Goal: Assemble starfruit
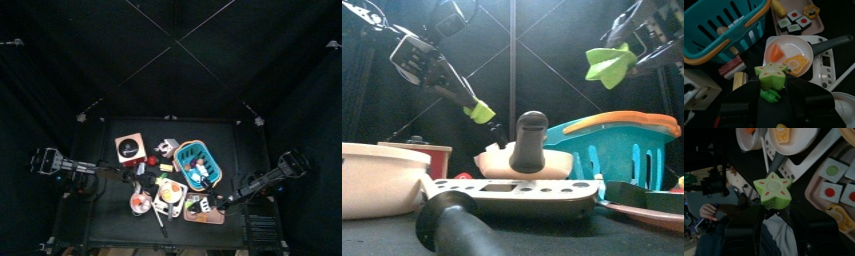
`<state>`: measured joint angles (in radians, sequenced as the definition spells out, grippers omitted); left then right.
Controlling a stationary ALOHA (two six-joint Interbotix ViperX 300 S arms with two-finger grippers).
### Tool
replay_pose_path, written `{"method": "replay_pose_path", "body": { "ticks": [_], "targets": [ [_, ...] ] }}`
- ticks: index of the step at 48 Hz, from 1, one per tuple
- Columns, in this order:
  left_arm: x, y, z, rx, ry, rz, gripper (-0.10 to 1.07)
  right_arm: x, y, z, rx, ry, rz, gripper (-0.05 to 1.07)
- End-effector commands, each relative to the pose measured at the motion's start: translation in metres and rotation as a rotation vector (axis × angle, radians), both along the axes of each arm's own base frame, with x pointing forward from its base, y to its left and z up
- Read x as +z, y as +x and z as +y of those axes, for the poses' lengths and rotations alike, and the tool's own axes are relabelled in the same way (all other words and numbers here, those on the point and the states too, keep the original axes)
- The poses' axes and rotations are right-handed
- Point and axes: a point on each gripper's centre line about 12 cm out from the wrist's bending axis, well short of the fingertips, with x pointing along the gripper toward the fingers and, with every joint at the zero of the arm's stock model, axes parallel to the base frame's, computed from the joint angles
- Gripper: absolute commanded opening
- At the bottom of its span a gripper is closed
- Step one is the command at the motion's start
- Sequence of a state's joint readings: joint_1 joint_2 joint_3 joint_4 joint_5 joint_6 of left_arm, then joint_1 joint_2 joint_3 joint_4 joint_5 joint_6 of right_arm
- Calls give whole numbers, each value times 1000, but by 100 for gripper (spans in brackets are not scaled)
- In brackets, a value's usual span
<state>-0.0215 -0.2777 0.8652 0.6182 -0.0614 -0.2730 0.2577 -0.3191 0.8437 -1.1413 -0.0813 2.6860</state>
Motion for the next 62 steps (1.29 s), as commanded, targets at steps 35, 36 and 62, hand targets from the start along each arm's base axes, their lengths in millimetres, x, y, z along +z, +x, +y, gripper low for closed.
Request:
{"method": "replay_pose_path", "body": {
  "ticks": [35,36,62],
  "targets": [
    [17,-4,-33,-134,431,125,68,27,89,-117,357,349,-19,54],
    [17,-3,-32,-137,445,124,68,26,89,-117,363,358,-19,54],
    [39,14,-28,-130,734,103,68,20,112,-126,477,480,-60,54]
  ]
}}
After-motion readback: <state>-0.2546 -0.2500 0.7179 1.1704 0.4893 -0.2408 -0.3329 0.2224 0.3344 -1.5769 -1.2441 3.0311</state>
